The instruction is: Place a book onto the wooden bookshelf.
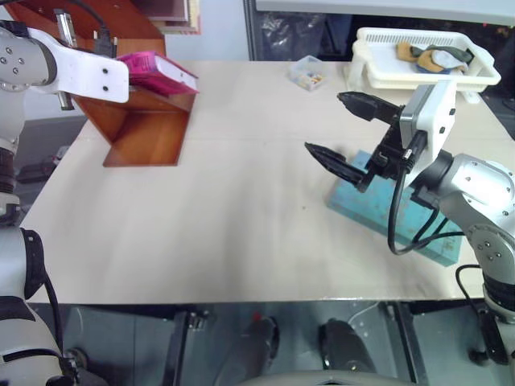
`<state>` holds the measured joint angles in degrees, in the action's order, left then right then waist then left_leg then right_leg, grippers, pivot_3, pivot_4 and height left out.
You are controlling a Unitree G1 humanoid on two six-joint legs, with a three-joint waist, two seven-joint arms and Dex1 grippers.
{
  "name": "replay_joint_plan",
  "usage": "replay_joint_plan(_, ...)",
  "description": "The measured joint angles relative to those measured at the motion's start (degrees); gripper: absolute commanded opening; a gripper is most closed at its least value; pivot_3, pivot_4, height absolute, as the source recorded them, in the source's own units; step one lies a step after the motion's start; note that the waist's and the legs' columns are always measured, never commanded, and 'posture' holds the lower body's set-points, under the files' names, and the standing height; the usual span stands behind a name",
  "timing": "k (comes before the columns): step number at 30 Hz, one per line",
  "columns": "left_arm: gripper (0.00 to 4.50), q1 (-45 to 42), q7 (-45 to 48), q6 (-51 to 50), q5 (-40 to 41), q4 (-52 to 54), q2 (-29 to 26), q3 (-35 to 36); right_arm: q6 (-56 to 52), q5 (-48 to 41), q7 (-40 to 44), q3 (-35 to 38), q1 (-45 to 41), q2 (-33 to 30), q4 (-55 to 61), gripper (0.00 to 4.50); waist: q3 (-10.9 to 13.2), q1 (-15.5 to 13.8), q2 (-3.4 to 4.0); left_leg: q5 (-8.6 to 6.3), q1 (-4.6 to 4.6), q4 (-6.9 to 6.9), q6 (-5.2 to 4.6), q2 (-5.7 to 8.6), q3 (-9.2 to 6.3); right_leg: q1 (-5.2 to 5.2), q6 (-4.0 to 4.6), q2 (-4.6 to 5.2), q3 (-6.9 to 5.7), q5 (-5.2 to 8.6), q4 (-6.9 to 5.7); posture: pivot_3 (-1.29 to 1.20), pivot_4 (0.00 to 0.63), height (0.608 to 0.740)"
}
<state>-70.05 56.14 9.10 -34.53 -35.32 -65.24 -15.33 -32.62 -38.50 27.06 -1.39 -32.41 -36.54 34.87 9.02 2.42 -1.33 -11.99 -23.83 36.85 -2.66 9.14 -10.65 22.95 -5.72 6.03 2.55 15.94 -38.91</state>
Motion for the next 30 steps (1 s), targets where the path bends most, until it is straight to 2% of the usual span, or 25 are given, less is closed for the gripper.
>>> replay_joint_plan(1, 0.97, -0.54, -0.02, 0.02, 0.03, -1.06, 0.11, -0.22, -0.01, 0.33, 0.01, 0.00, 0.05, 0.43, -0.03, 4.50, 0.00, 0.17, 0.01, 0.02, 0.00, -0.01, 0.03, -0.02, 0.02, 0.05, 0.00, -0.01, 0.01, 0.00, -0.03, 0.00, 0.150, 0.740)
replay_joint_plan(4, 2.06, -0.29, -1.13, 0.04, 0.29, -4.21, 0.37, -0.22, 0.01, 1.12, 0.23, 0.00, 0.07, 0.93, -0.19, 4.50, -0.01, 0.40, 0.05, -0.02, 0.01, -0.02, -0.03, -0.08, 0.10, 0.13, 0.00, -0.04, 0.08, 0.00, -0.11, 0.00, 0.150, 0.740)
replay_joint_plan(6, 2.98, 1.32, -3.20, 0.11, 1.15, -6.49, 0.39, 0.40, 0.01, 1.75, 0.64, 0.02, 0.19, 0.98, -0.69, 4.50, 0.00, 0.44, 0.04, -0.01, -0.02, -0.02, -0.03, -0.08, 0.09, 0.14, 0.00, -0.04, 0.07, 0.00, -0.09, 0.00, 0.150, 0.740)
replay_joint_plan(12, 2.98, 10.62, -4.64, 2.98, 11.63, -5.14, -2.91, 9.38, 0.01, 2.07, 2.40, 0.61, 2.13, 0.97, -1.47, 4.50, 0.01, 0.49, 0.01, 0.02, -0.08, -0.04, 0.03, -0.07, 0.30, 0.27, 0.01, 0.09, 0.09, -0.01, -0.04, 0.00, 0.150, 0.740)
replay_joint_plan(16, 2.98, 17.15, -4.56, 4.35, 23.17, -2.32, -2.12, 19.75, -0.53, 2.00, 2.81, 1.65, 3.44, 0.64, -1.69, 4.50, 0.01, 0.21, 0.00, 0.02, -0.14, -0.04, 0.03, -0.14, 0.30, 0.33, 0.02, 0.09, 0.04, -0.01, -0.08, 0.00, 0.150, 0.740)
replay_joint_plan(17, 2.98, 23.02, -0.23, -3.82, 36.30, 4.48, 2.16, 29.98, -1.14, 2.03, 2.82, 2.04, 4.61, 0.00, -1.58, 4.50, -0.02, -0.11, 0.06, 0.00, -0.13, -0.02, 0.00, -0.15, 0.36, 0.32, 0.02, 0.10, 0.06, -0.01, -0.08, 0.00, 0.150, 0.740)
replay_joint_plan(18, 2.98, 28.91, 2.95, -10.72, 44.43, 11.09, 4.01, 35.41, -1.89, 2.44, 2.73, 1.89, 5.50, -0.71, -1.16, 4.50, -0.03, -0.05, 0.08, -0.02, -0.13, -0.01, -0.02, -0.16, 0.38, 0.32, 0.02, 0.09, 0.07, -0.01, -0.06, 0.00, 0.150, 0.740)
replay_joint_plan(20, 2.98, 36.97, 4.19, -18.70, 51.40, 18.47, 6.68, 39.70, -3.06, 3.54, 2.00, 2.08, 7.80, -1.78, -0.49, 4.50, -0.05, 0.00, 0.10, -0.02, -0.09, -0.06, -0.02, -0.18, 0.44, 0.31, 0.03, 0.08, 0.15, -0.02, -0.02, 0.00, 0.150, 0.740)
replay_joint_plan(21, 3.27, 42.76, 2.73, -27.22, 57.41, 25.90, 11.08, 41.60, -5.38, 4.49, 0.50, 2.24, 10.68, -2.56, -0.09, 4.50, -0.04, -0.26, 0.07, -0.02, -0.08, -0.03, -0.03, -0.20, 0.45, 0.30, 0.03, 0.07, 0.14, -0.01, -0.08, 0.00, 0.150, 0.740)
replay_joint_plan(23, 3.65, 44.26, 1.03, -31.71, 60.19, 29.14, 13.05, 41.71, -6.70, 4.75, -0.43, 2.21, 11.49, -2.55, 0.11, 4.50, 0.05, -0.45, -0.07, -0.04, -0.14, -0.01, -0.06, -0.25, 0.41, 0.35, 0.13, 0.03, 0.06, -0.09, -0.09, 0.00, 0.150, 0.740)
replay_joint_plan(24, 4.06, 45.88, -2.17, -36.87, 64.27, 36.15, 15.88, 41.76, -7.99, 4.89, -1.32, 2.86, 13.20, -3.07, 1.07, 4.50, 0.02, -0.74, -0.11, -0.06, -0.10, 0.03, -0.08, -0.28, 0.40, 0.25, 0.18, 0.04, 0.05, -0.12, -0.05, 0.00, 0.150, 0.740)
replay_joint_plan(25, 4.28, 46.09, -2.48, -37.34, 64.67, 37.14, 16.27, 41.74, -8.12, 4.88, -1.35, 3.01, 13.53, -3.16, 1.27, 4.50, 0.02, -0.79, -0.11, -0.06, -0.10, 0.03, -0.07, -0.28, 0.41, 0.24, 0.18, 0.04, 0.06, -0.12, -0.03, 0.00, 0.150, 0.740)
replay_joint_plan(26, 4.47, 48.52, -4.93, -40.66, 67.85, 44.75, 18.78, 41.10, -9.41, 4.67, -1.68, 4.24, 16.48, -3.79, 3.45, 4.50, -0.01, -0.93, -0.06, -0.05, -0.08, 0.03, -0.05, -0.28, 0.46, 0.23, 0.17, 0.09, 0.10, -0.13, 0.01, 0.00, 0.150, 0.740)
replay_joint_plan(29, 4.47, 52.95, -6.43, -42.06, 68.48, 49.14, 21.45, 38.12, -10.63, 4.39, -2.16, 6.04, 21.19, -4.75, 7.06, 4.50, -0.09, -1.22, 0.10, -0.05, 0.04, -0.06, -0.04, -0.32, 0.70, 0.23, 0.18, 0.18, 0.36, -0.12, -0.02, 0.00, 0.150, 0.740)
replay_joint_plan(30, 4.47, 55.14, -6.76, -41.97, 68.17, 50.25, 22.33, 36.66, -11.46, 3.62, -2.13, 8.71, 26.26, -5.70, 10.22, 4.50, -0.09, -1.57, 0.10, -0.05, 0.03, -0.14, -0.04, -0.34, 0.69, 0.25, 0.19, 0.18, 0.35, -0.12, 0.01, 0.00, 0.150, 0.740)
